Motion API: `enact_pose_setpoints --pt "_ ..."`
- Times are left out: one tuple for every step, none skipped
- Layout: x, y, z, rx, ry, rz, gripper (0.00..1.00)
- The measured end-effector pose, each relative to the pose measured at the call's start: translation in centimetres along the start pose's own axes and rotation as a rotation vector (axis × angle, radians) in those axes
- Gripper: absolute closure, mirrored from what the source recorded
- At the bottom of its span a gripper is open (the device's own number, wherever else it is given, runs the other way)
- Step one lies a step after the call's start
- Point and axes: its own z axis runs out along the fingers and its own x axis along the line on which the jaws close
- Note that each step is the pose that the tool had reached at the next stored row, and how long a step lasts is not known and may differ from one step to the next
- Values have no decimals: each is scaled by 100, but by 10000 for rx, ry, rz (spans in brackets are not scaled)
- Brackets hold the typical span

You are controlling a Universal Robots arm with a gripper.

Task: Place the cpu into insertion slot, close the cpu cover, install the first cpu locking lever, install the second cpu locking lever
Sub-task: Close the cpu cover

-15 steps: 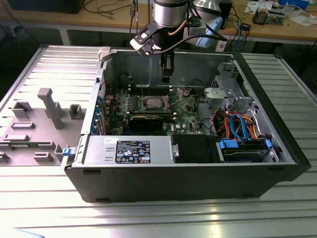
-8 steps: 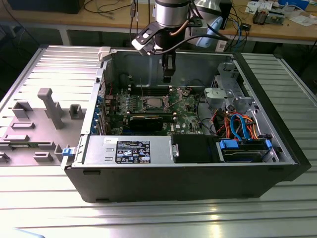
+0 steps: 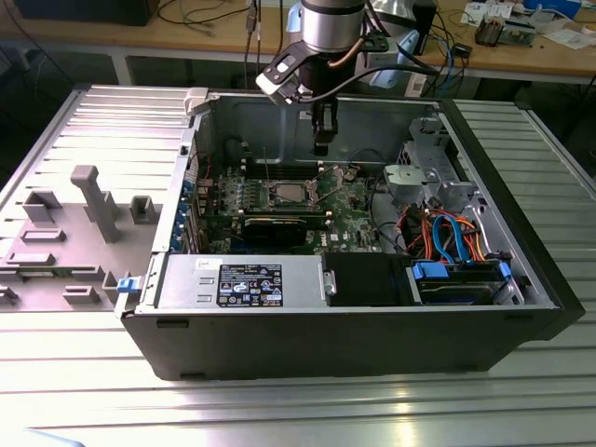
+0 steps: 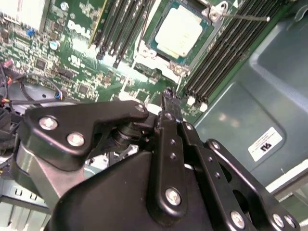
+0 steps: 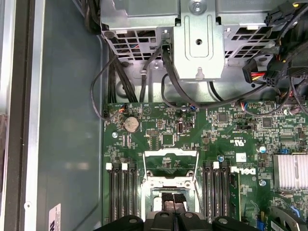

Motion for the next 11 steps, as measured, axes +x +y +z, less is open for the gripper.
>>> enact_pose_setpoints --pt "0 0 0 0 0 0 89" --pt "0 3 1 -1 1 -1 89" --pt "0 5 1 0 1 0 89" --pt "0 5 1 0 1 -1 89" --pt "0 6 0 0 0 -1 89" --pt "0 6 1 0 1 -1 89" --pt "0 6 1 0 1 -1 89" --pt "0 6 1 0 1 -1 89" --pt "0 6 1 0 1 -1 89" --pt "0 6 1 0 1 -1 89" --pt "0 9 1 0 1 -2 89"
